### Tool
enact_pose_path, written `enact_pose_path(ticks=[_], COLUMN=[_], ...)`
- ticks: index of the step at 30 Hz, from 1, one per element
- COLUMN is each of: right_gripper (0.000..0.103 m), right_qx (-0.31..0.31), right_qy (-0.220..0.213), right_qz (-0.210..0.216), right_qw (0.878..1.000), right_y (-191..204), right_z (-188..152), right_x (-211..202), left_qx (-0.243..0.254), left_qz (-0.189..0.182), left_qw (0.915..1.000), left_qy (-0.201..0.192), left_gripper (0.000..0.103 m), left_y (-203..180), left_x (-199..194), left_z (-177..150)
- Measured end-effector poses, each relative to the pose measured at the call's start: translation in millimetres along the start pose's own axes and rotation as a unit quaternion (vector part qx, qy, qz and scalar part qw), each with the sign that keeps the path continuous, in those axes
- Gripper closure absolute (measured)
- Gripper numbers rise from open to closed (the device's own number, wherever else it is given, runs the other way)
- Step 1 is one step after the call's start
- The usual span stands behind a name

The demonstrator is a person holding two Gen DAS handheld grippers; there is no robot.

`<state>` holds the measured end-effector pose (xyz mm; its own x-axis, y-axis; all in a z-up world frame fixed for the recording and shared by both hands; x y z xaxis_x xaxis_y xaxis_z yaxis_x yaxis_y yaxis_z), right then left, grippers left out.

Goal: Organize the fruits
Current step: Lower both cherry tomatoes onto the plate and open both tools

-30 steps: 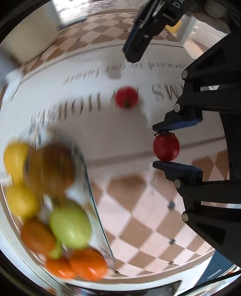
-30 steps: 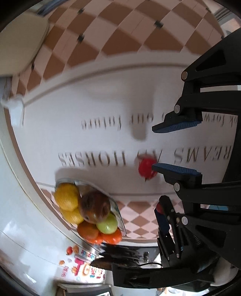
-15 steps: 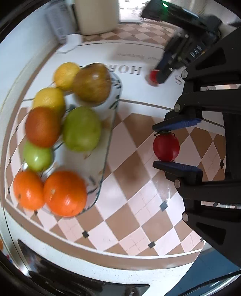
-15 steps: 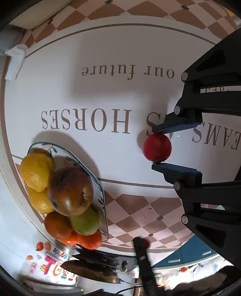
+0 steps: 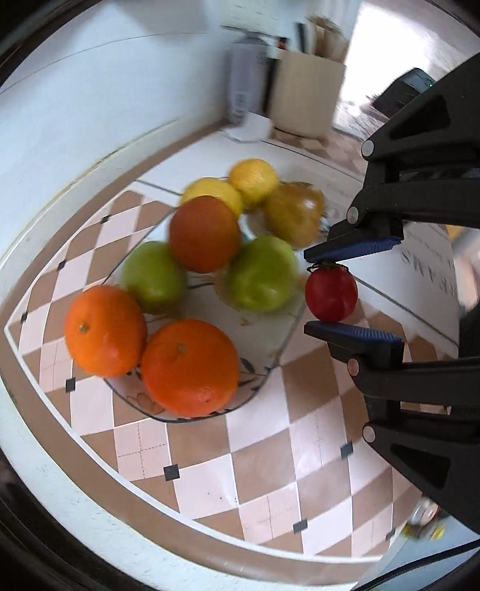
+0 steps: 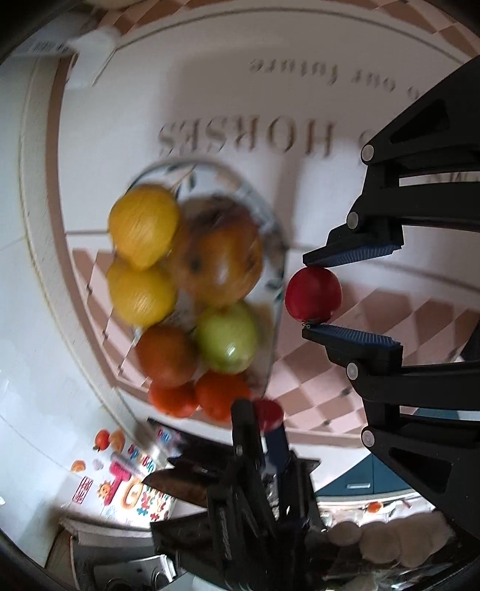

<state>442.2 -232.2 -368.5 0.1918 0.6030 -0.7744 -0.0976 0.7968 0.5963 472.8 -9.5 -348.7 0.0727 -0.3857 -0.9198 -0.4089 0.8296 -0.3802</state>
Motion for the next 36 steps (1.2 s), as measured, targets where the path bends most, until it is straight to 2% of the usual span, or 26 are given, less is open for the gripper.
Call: enact_pose_path(ticks=[6, 13, 15, 17, 20, 21, 27, 28, 29, 30, 31, 33, 35, 36], right_gripper=[0.068, 0.068, 0.067, 0.063, 0.046, 0.043, 0.043, 0.042, 0.036, 0.025, 0.020, 0.017, 0.014, 0.008], right_qx=[0.014, 0.015, 0.022, 0.024, 0.026, 0.026, 0.034, 0.033, 0.030, 0.027, 0.020, 0.006, -0.004, -0.006], right_qy=[-0.007, -0.007, -0.009, -0.010, -0.012, -0.012, -0.010, -0.008, -0.006, -0.006, -0.009, -0.016, -0.020, -0.021], right_qz=[0.008, -0.006, -0.007, -0.012, -0.018, -0.020, -0.024, -0.032, -0.044, -0.056, -0.069, -0.103, -0.129, -0.137], right_qw=[1.000, 1.000, 1.000, 1.000, 0.999, 0.999, 0.999, 0.999, 0.999, 0.998, 0.997, 0.995, 0.991, 0.990], right_y=[5, 10, 10, 12, 13, 14, 14, 16, 17, 19, 22, 26, 29, 29], right_z=[10, 16, 16, 17, 18, 17, 14, 12, 10, 9, 7, 5, 4, 4], right_x=[18, 34, 36, 37, 34, 33, 24, 20, 16, 12, 5, -8, -21, -26], left_qx=[-0.085, -0.123, -0.130, -0.136, -0.132, -0.131, -0.108, -0.096, -0.085, -0.066, -0.039, 0.008, 0.054, 0.083], left_qz=[-0.033, -0.056, -0.064, -0.068, -0.063, -0.063, -0.059, -0.049, -0.040, -0.026, -0.003, 0.044, 0.099, 0.139], left_qw=[0.9958, 0.9903, 0.9885, 0.9870, 0.9876, 0.9877, 0.9903, 0.9921, 0.9936, 0.9958, 0.9981, 0.9986, 0.9936, 0.9867], left_qy=[0.012, 0.034, 0.044, 0.054, 0.057, 0.059, 0.065, 0.064, 0.062, 0.057, 0.047, 0.027, 0.002, -0.015], left_gripper=[0.073, 0.069, 0.064, 0.054, 0.048, 0.047, 0.047, 0.047, 0.047, 0.047, 0.047, 0.047, 0.047, 0.047], left_y=[19, 26, 26, 26, 26, 26, 22, 20, 18, 16, 13, 8, 4, 1], left_x=[16, 32, 36, 41, 42, 43, 39, 37, 34, 30, 24, 15, 7, 2], left_z=[13, 17, 19, 21, 23, 24, 25, 23, 22, 19, 15, 8, 0, -6])
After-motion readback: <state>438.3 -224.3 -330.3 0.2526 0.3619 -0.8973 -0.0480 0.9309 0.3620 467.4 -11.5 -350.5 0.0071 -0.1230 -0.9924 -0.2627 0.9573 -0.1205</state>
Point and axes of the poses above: each gripper's, at about its wrist camera, not at the fingertips, and x roughly the way its jaws point, y to its left, z to its top, the point moved 1 cm from there along x, roughly the way its jaws point, and after that the axes turned 7 degrees about z, right-handed, at the moved point
